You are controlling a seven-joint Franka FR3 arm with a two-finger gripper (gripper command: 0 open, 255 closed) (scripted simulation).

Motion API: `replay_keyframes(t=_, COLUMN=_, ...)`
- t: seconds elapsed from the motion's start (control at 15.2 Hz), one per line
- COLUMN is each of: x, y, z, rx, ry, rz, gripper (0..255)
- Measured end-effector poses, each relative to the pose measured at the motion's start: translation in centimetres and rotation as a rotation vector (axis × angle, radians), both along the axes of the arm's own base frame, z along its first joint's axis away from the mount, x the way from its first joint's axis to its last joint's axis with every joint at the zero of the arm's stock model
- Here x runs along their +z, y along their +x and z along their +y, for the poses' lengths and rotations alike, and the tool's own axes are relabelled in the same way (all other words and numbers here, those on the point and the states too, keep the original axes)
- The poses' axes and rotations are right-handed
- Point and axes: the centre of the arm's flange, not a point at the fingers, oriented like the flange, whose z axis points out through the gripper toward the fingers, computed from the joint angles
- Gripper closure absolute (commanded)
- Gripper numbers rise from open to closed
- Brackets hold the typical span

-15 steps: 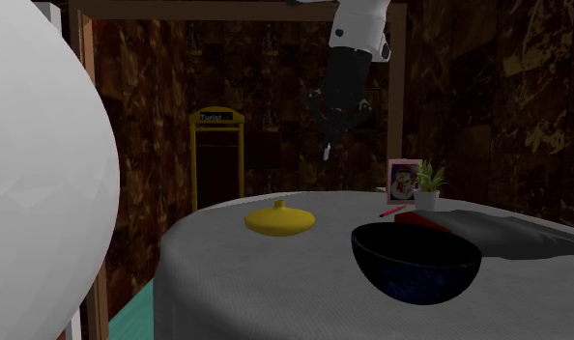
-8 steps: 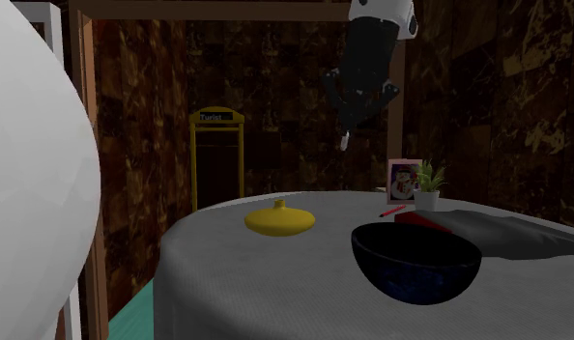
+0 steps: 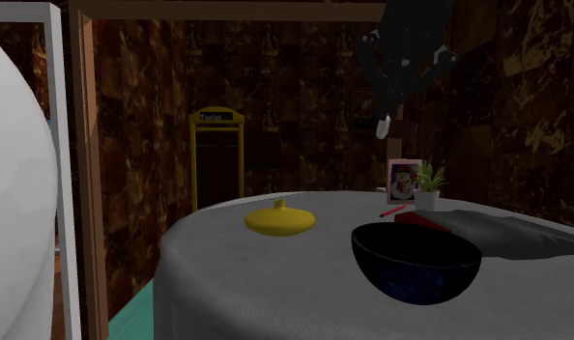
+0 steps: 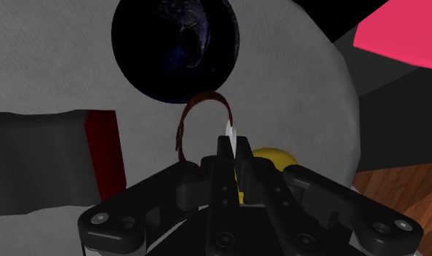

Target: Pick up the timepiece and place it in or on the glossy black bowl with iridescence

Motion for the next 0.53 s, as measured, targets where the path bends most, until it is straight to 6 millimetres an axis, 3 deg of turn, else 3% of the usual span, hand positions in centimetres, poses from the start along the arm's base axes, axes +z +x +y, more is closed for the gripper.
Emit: replay_keyframes(t=0.53, x=-3.8, y=-0.1, z=-1.1, rx=0.001, ry=0.0, rz=0.001, gripper=255)
